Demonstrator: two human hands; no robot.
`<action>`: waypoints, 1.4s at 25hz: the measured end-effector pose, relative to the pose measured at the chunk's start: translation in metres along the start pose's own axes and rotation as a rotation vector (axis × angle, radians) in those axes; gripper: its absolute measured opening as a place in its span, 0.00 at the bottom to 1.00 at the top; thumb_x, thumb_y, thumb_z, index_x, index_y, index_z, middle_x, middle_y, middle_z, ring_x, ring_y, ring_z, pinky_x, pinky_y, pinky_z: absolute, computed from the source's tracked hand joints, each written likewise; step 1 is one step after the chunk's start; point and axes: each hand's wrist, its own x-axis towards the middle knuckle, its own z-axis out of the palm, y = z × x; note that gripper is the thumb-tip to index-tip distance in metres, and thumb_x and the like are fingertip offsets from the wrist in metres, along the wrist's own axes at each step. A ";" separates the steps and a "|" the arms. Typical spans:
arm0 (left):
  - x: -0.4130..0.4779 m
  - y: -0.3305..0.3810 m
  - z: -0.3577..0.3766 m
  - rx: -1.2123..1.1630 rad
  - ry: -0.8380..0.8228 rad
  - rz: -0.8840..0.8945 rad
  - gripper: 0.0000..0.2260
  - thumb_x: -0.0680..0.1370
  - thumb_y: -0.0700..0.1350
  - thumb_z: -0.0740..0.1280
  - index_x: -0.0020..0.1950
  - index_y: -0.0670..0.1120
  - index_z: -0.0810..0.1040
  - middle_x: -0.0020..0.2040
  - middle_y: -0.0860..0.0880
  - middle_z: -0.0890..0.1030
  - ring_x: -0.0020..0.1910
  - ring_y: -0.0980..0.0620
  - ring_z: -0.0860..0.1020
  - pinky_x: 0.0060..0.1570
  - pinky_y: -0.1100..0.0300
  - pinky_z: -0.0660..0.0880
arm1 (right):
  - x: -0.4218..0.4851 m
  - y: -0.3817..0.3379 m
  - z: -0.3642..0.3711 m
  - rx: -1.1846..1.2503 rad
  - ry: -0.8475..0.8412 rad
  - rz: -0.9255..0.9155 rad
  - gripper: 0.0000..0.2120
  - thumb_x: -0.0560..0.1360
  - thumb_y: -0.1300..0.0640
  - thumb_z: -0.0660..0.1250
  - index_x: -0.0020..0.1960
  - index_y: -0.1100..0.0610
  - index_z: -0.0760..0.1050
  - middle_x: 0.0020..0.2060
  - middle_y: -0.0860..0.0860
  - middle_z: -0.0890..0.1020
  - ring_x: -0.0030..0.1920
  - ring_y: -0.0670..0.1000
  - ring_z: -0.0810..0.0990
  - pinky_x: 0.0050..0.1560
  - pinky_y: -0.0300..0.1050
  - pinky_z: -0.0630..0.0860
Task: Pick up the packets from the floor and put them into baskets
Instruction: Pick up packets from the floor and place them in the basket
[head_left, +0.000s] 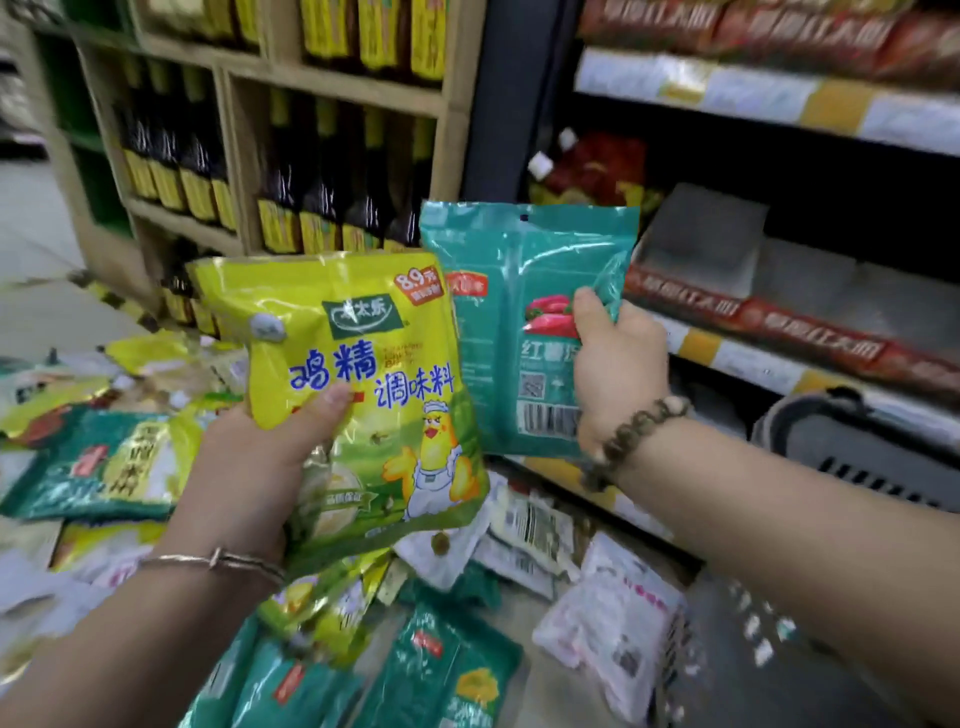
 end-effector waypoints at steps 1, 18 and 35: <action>-0.001 0.008 0.009 -0.003 -0.011 0.019 0.06 0.63 0.55 0.71 0.38 0.57 0.84 0.33 0.55 0.84 0.33 0.56 0.82 0.37 0.57 0.76 | 0.007 -0.008 -0.013 0.003 -0.022 0.009 0.14 0.78 0.53 0.61 0.41 0.63 0.74 0.47 0.68 0.79 0.42 0.66 0.79 0.47 0.68 0.75; -0.073 -0.002 0.306 -0.023 -0.577 -0.173 0.11 0.75 0.49 0.67 0.34 0.51 0.85 0.37 0.48 0.85 0.35 0.48 0.83 0.45 0.51 0.79 | 0.084 -0.026 -0.356 -0.045 0.203 0.125 0.18 0.75 0.48 0.65 0.47 0.65 0.80 0.41 0.57 0.85 0.38 0.56 0.84 0.38 0.54 0.81; -0.186 -0.180 0.442 0.897 -0.821 -0.357 0.11 0.78 0.50 0.64 0.48 0.43 0.74 0.57 0.41 0.78 0.58 0.44 0.75 0.44 0.61 0.65 | 0.069 0.167 -0.524 -0.843 0.430 0.796 0.23 0.79 0.55 0.61 0.27 0.62 0.65 0.25 0.56 0.69 0.28 0.52 0.67 0.26 0.43 0.58</action>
